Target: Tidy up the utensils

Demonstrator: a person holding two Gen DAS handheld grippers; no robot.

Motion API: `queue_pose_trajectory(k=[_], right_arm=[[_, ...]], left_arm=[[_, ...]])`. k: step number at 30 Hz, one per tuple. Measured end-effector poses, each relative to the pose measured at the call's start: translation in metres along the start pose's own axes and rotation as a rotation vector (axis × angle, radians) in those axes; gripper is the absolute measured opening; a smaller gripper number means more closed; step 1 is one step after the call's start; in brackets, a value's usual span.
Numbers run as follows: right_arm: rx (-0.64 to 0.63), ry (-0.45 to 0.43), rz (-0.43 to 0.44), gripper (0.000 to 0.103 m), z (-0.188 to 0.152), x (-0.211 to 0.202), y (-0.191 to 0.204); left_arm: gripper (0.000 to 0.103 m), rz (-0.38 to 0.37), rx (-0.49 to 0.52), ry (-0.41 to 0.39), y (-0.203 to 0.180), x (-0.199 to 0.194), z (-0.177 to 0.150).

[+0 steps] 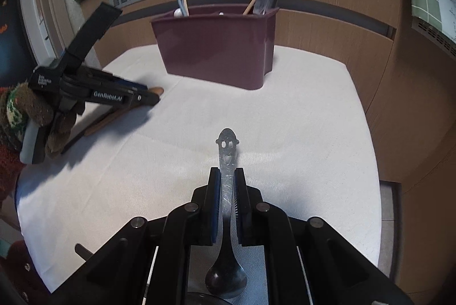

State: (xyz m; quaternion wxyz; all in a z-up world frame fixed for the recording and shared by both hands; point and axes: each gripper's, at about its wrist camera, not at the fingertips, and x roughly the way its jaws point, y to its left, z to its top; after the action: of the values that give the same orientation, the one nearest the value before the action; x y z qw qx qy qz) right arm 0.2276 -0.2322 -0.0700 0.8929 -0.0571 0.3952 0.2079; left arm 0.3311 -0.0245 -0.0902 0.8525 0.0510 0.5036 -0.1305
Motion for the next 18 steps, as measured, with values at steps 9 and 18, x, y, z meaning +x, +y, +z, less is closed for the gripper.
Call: queue_pose_trajectory(k=[9,18], right_arm=[[0.038,-0.075,0.027,0.008,0.012,-0.013,0.000],[0.048,-0.118,0.013,0.008,0.018,-0.023,0.005]], left_arm=[[0.029,-0.090,-0.203,-0.289,0.003,-0.074,-0.035],[0.029,-0.091,-0.183,-0.407,-0.010,-0.128,-0.051]])
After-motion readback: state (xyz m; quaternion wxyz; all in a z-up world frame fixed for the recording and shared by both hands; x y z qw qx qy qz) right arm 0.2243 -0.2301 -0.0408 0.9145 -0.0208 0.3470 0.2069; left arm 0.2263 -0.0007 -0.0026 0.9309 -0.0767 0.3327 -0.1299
